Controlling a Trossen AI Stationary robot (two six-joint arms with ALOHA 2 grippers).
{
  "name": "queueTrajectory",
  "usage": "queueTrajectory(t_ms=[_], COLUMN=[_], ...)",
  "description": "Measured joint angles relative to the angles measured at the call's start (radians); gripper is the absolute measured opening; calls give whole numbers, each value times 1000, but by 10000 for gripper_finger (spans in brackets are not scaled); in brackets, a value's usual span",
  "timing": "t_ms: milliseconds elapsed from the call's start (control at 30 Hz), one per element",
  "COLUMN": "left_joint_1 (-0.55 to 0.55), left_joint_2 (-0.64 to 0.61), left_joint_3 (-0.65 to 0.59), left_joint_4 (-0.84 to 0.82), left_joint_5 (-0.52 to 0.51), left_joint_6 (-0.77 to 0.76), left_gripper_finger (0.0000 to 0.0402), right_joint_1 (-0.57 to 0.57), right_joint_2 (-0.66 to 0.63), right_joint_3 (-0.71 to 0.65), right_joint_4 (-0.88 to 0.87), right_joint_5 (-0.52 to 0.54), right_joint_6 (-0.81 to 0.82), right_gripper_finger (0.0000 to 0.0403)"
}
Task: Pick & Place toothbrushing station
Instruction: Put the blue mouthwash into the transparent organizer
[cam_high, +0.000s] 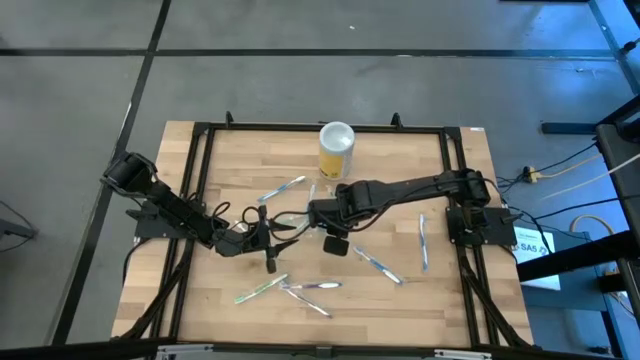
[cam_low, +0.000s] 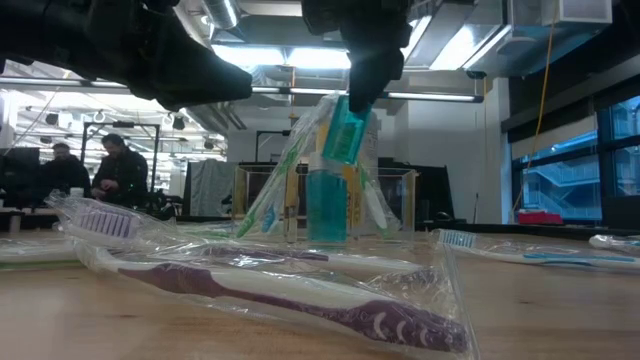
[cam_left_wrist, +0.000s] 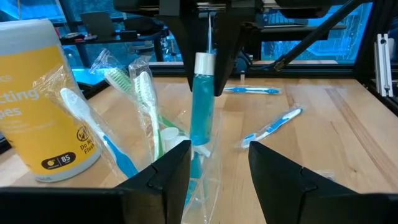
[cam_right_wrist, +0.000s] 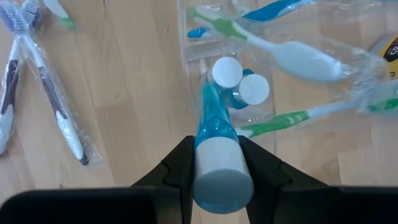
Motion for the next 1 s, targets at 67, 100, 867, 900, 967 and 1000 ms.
queueTrajectory(t_ms=[67,100,867,900,967,1000], left_joint_1=[0,0,-8,-8,-8,-8], left_joint_2=[0,0,0,0,0,0], left_joint_3=[0,0,0,0,0,0], left_joint_4=[0,0,-24,-24,-24,-24], left_joint_5=[0,0,-3,-3,-3,-3], left_joint_6=[0,0,0,0,0,-1], left_gripper_finger=[159,159,159,159,159,159], right_joint_1=[-2,-2,-16,-17,-17,-17], right_joint_2=[0,0,41,41,41,41], right_joint_3=[0,0,-29,-29,-29,-29], right_joint_4=[5,4,41,41,43,43], right_joint_5=[0,0,-73,-79,-85,-85], right_joint_6=[0,0,-38,-35,-31,-30], right_gripper_finger=[95,95,95,95,95,95])
